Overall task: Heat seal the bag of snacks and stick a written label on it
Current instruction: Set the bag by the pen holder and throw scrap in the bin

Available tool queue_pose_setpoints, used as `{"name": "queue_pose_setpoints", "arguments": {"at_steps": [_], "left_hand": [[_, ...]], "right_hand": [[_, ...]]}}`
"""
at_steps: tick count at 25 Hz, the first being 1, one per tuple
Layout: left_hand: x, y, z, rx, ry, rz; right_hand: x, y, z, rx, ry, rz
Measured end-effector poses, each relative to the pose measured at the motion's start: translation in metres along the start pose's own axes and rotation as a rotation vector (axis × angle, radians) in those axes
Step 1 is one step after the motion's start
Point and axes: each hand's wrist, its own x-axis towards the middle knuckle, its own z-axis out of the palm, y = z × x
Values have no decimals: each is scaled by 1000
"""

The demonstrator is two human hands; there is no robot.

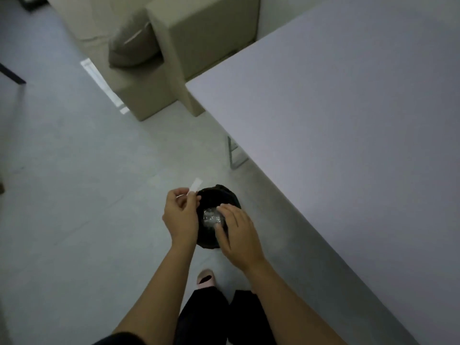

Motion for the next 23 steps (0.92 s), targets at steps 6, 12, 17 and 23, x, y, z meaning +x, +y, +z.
{"name": "queue_pose_setpoints", "arguments": {"at_steps": [6,12,17,23], "left_hand": [[81,-168,5,350,-185,-79],[155,-294,37,539,-250,-155],[200,-367,65,596,-291,-126],[219,-406,88,667,-407,-138]], "right_hand": [[18,125,125,-97,-58,487],[29,230,224,-123,-202,754],[43,281,294,-125,-120,843],[40,301,321,-291,7,859]]}}
